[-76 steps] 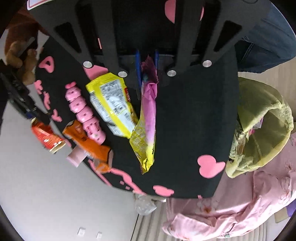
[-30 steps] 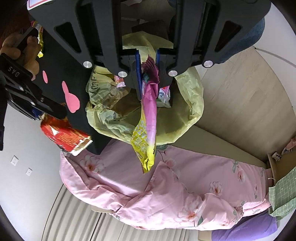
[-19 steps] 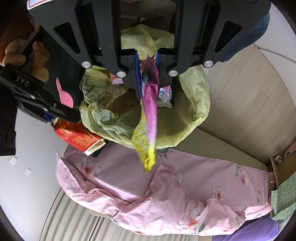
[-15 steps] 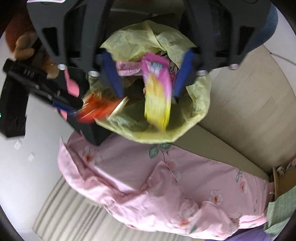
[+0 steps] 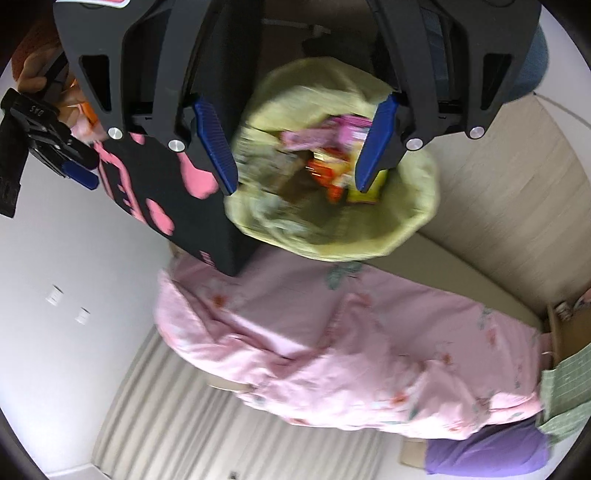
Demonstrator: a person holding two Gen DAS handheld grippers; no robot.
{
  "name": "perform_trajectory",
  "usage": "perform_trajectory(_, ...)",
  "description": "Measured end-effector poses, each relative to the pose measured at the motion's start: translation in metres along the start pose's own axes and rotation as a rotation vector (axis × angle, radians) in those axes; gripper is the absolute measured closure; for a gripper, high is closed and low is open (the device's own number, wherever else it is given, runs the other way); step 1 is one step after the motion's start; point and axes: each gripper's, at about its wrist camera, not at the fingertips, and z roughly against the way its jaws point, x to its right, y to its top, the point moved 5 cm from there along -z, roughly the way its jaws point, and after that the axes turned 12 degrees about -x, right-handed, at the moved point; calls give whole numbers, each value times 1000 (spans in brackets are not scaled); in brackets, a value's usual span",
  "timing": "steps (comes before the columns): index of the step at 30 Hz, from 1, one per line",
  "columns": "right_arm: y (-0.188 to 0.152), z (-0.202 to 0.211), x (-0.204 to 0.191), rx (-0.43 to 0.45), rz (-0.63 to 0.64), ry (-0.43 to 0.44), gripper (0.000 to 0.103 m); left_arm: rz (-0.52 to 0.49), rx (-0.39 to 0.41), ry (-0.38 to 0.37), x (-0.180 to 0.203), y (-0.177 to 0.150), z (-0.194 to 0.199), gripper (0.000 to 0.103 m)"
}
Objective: Collect trash
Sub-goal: 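Move the left tool to the yellow bar wrapper while the right tool reaches the orange bag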
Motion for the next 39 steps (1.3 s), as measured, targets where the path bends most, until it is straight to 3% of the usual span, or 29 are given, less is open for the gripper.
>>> perform_trajectory(3,-30,45,26,47,-46,-50,32,-60,-32,-54,36,-14,-4,40)
perform_trajectory(5,-55,77,48,100,-75,-140,30,-113,-64,-93,63,-25,-12,40)
perform_trajectory(7,-81,100,66,132,-99,-211,30,-182,-133,-158,97,-44,-28,40)
perform_trajectory(10,-129,125,96,106,-188,-235,30,-262,-261,-240,139,-74,-51,40)
perform_trajectory(17,-196,139,131,-4,-267,-308,30,-429,-384,-261,216,-123,-77,40)
perform_trajectory(21,-210,130,147,-18,-333,-269,30,-631,-387,-210,255,-162,-79,40)
perform_trajectory(26,-209,118,172,2,-369,-243,30,-711,-384,-154,258,-179,-85,40)
perform_trajectory(31,-206,83,202,-60,-465,-146,30,-679,-357,-97,241,-166,-87,40)
perform_trajectory(39,-212,58,164,-140,-441,-28,30,-618,-337,-80,214,-148,-81,40)
